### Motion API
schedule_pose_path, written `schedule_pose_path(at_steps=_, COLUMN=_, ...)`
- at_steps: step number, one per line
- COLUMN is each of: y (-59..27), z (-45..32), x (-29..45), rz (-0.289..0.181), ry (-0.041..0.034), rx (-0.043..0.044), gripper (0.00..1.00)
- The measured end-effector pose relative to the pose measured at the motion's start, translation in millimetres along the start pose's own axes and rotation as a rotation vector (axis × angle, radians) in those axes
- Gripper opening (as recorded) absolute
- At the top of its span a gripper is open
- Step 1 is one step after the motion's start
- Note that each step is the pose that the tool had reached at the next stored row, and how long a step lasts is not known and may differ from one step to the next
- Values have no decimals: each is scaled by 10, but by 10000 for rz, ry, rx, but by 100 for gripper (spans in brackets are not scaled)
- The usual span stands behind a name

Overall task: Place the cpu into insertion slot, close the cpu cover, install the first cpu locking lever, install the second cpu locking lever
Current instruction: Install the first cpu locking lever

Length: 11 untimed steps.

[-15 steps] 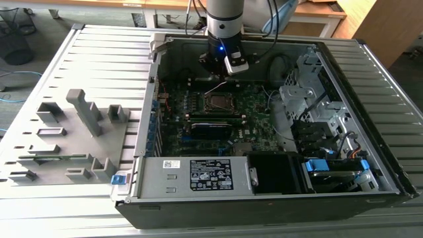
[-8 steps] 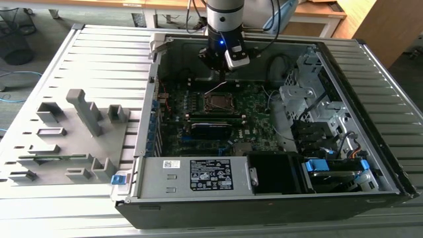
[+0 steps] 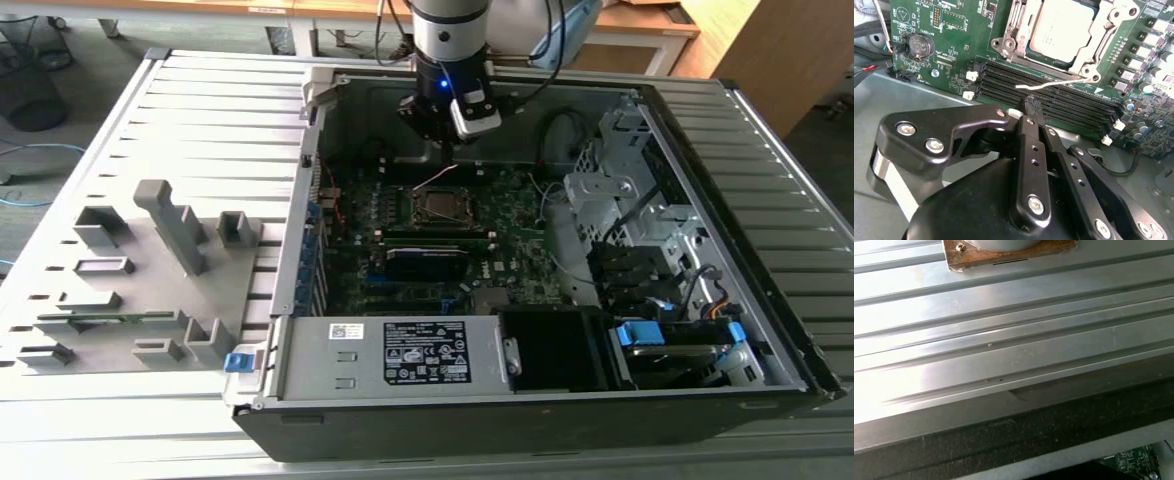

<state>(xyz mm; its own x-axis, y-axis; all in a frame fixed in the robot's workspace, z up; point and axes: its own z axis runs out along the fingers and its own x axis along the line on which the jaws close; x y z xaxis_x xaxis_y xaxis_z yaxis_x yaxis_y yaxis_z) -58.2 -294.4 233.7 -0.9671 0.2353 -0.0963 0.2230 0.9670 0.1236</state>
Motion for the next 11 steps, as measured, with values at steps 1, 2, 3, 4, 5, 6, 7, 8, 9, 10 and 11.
schedule_pose_path(at_steps=1, y=-10, z=-1, x=-2, rz=0, ry=-10, rx=-4, gripper=11)
schedule_pose_path(at_steps=2, y=-23, z=-3, x=-5, rz=0, ry=-18, rx=-6, gripper=11)
schedule_pose_path(at_steps=3, y=-38, z=-5, x=-9, rz=0, ry=-23, rx=-6, gripper=11)
schedule_pose_path(at_steps=4, y=-52, z=-6, x=-12, rz=-1, ry=-28, rx=-7, gripper=11)
schedule_pose_path(at_steps=5, y=-64, z=-7, x=-15, rz=-3, ry=-35, rx=-10, gripper=11)
schedule_pose_path(at_steps=6, y=-74, z=-8, x=-16, rz=-3, ry=-44, rx=-12, gripper=11)
schedule_pose_path(at_steps=7, y=-83, z=-9, x=-15, rz=-4, ry=-56, rx=-16, gripper=11)
schedule_pose_path(at_steps=8, y=-90, z=-11, x=-12, rz=-4, ry=-69, rx=-17, gripper=11)
schedule_pose_path(at_steps=9, y=-97, z=-12, x=-7, rz=-5, ry=-81, rx=-20, gripper=11)
schedule_pose_path(at_steps=10, y=-102, z=-13, x=-1, rz=-8, ry=-95, rx=-24, gripper=11)
schedule_pose_path(at_steps=11, y=-107, z=-15, x=6, rz=-10, ry=-108, rx=-27, gripper=11)
